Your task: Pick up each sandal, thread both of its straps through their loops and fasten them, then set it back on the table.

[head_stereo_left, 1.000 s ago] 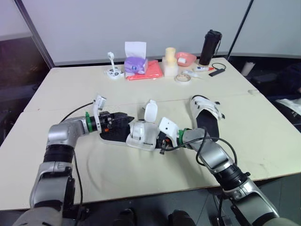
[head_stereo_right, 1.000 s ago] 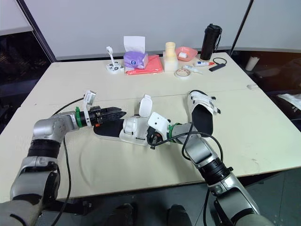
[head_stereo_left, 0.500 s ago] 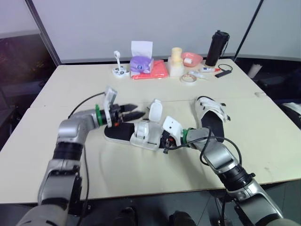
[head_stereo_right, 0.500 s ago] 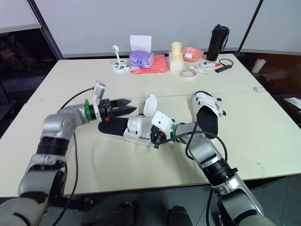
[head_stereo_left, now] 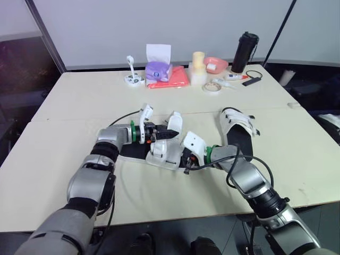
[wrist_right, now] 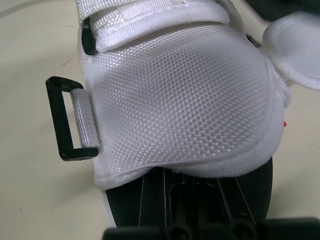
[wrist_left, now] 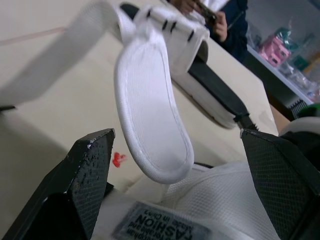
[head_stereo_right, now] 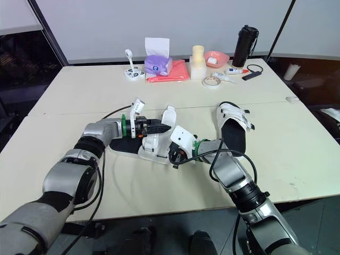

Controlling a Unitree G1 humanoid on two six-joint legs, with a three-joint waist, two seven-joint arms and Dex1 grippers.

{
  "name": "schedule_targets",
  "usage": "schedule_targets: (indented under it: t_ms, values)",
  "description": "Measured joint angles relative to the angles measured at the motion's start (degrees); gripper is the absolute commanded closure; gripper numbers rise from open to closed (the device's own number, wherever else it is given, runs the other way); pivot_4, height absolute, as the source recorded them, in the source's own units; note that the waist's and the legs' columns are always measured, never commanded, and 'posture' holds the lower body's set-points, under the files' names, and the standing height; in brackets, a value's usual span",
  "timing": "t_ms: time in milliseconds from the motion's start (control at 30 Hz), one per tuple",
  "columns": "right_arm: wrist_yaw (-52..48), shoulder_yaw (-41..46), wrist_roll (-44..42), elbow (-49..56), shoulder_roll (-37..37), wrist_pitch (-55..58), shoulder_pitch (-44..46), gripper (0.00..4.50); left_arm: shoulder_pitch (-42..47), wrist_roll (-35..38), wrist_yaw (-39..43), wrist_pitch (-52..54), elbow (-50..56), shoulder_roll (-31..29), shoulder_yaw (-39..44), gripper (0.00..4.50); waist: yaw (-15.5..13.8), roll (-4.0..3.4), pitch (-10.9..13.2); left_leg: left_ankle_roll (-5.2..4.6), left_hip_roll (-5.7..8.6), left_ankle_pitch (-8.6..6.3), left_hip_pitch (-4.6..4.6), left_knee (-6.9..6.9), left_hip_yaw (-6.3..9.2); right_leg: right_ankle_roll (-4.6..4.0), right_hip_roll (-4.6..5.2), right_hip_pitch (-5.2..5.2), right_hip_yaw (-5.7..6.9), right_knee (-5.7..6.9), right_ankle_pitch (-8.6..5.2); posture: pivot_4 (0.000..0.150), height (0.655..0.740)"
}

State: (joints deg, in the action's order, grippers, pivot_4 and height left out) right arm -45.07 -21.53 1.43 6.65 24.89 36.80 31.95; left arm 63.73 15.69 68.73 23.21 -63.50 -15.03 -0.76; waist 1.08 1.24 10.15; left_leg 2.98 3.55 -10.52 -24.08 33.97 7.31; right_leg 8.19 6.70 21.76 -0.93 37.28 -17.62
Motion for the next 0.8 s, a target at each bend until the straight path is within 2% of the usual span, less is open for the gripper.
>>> schedule_targets:
  t_ms: [133, 300, 533, 800]
  values:
    - [0.39, 0.08, -0.04, 1.20, 0.12, 0.82, -0.33, 4.50, 1.33, -0.94, -0.09, -1.45, -2.54, 0.85, 0.82, 0.30, 0.02, 0.00, 0.00, 0.01, 0.01, 0.02, -0.36, 0.10, -0.01, 0.00, 0.00, 0.42, -0.01, 0.19, 0.01, 0.150, 0.7400]
    - [0.63, 0.65, -0.55, 1.49, 0.19, 1.57, -0.63, 4.50, 1.13, -1.28, 2.27, 0.31, -2.31, 1.01, 1.74, 0.30, -0.01, 0.01, 0.00, 0.01, 0.02, 0.03, -0.38, 0.12, -0.01, 0.00, 0.00, 0.43, -0.01, 0.22, 0.01, 0.150, 0.7400]
    - [0.20, 2.00, -1.78, 0.34, 1.21, 0.71, -0.68, 4.50, -2.91, -0.53, 5.63, 7.10, 5.44, -0.15, 1.83, 0.30, 0.07, 0.00, 0.00, 0.01, 0.02, 0.03, -0.38, 0.14, 0.00, 0.00, 0.00, 0.44, -0.02, 0.27, 0.01, 0.150, 0.7400]
    - [-0.02, 2.35, -2.29, -1.18, 1.68, -0.92, -0.41, 4.50, -7.20, 2.44, 4.58, 14.96, 15.41, -1.34, 2.77, 0.30, 0.01, 0.00, 0.00, 0.05, 0.01, 0.06, -0.37, 0.21, 0.02, -0.01, 0.00, 0.44, -0.02, 0.38, 0.01, 0.150, 0.7400]
